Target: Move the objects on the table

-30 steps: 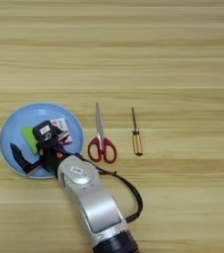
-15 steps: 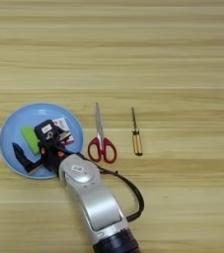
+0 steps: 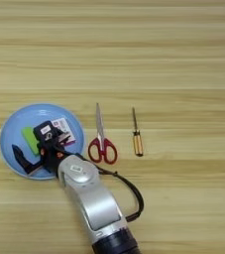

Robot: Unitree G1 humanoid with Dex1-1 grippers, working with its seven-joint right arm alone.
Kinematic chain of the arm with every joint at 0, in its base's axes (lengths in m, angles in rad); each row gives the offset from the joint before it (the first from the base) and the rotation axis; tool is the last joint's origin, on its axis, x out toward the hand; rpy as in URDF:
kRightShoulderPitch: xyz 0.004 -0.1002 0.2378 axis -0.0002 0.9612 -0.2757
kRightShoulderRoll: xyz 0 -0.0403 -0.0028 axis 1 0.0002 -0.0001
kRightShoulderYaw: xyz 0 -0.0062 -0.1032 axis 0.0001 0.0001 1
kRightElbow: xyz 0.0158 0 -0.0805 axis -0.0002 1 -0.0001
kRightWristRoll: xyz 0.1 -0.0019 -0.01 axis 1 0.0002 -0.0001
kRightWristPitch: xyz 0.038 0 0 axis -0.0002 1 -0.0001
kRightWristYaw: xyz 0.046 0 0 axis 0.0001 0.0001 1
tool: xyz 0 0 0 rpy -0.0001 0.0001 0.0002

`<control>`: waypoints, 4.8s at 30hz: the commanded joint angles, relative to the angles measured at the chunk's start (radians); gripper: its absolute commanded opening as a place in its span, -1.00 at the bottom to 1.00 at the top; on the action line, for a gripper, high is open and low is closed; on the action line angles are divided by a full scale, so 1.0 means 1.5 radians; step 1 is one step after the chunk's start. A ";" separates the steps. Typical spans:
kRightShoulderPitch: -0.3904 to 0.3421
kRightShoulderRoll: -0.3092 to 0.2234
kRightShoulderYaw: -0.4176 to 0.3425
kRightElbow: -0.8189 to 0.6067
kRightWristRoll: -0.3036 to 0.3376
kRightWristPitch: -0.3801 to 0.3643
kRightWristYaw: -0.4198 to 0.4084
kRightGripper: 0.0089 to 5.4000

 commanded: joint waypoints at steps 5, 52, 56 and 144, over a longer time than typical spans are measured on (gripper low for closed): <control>-0.032 0.001 -0.003 -0.002 -0.015 -0.014 -0.011 0.99; -0.029 -0.003 -0.007 0.017 -0.010 -0.009 0.001 -0.25; -0.029 -0.003 -0.008 0.014 -0.009 -0.008 0.002 -0.47; -0.050 -0.159 -0.386 -0.047 0.080 -0.010 -0.035 -0.48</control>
